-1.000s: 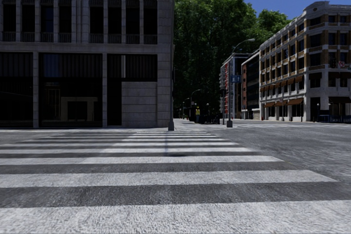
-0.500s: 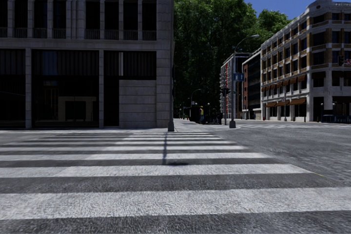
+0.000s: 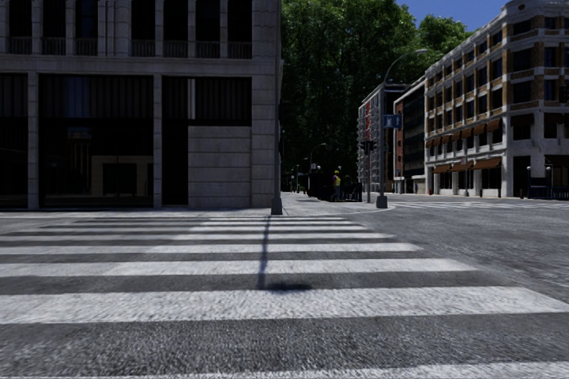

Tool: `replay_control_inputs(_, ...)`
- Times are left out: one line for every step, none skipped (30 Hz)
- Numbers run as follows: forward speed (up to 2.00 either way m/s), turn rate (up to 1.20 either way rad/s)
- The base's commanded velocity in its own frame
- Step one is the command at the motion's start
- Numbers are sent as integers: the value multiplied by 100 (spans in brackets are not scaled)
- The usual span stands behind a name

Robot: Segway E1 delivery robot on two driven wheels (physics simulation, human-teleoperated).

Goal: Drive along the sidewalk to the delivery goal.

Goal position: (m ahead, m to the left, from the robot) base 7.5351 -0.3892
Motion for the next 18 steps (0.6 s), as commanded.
replay_control_inputs(136, 0)
replay_control_inputs(136, 0)
replay_control_inputs(137, 0)
replay_control_inputs(137, 0)
replay_control_inputs(141, 0)
replay_control_inputs(143, 0)
replay_control_inputs(144, 0)
replay_control_inputs(144, 0)
replay_control_inputs(145, 0)
replay_control_inputs(147, 0)
replay_control_inputs(147, 0)
replay_control_inputs(153, 0)
replay_control_inputs(161, 0)
replay_control_inputs(161, 0)
replay_control_inputs(165, 0)
replay_control_inputs(166, 0)
replay_control_inputs(166, 0)
replay_control_inputs(166, 0)
